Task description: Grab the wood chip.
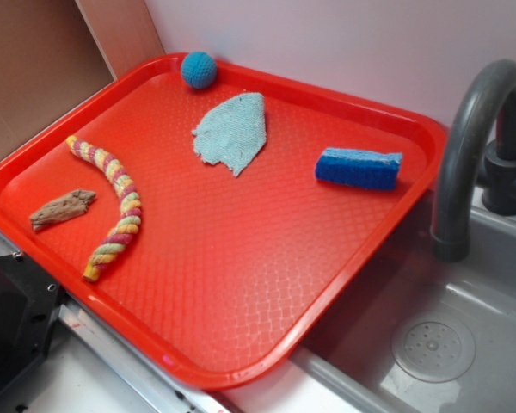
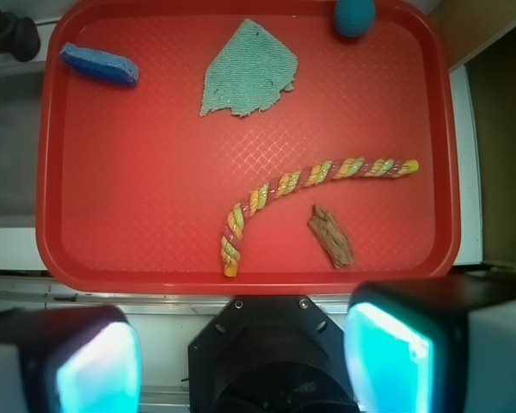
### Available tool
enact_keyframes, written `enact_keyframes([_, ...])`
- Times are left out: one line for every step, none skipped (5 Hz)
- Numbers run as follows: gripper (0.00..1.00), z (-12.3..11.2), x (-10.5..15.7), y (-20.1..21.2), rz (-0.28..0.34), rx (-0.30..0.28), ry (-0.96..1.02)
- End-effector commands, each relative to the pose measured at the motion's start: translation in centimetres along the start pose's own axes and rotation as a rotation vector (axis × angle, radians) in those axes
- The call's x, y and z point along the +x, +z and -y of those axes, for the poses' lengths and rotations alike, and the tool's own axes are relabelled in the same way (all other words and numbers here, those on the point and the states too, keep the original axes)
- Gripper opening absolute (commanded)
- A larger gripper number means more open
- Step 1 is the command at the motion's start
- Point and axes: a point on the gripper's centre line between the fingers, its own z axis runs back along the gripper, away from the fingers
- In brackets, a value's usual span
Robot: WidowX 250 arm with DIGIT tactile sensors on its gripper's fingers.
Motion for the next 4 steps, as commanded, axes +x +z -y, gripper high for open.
enact_keyframes([1.00,0.0,0.0,0.0,0.000,0.000,0.000])
enact_keyframes([1.00,-1.8,0.6,-2.6,0.002,0.061,-0.033])
enact_keyframes([1.00,-3.8,1.2,-5.1,0.030,0.006,-0.127])
enact_keyframes([1.00,-6.3,1.5,-8.0,0.043,-0.010,-0.194])
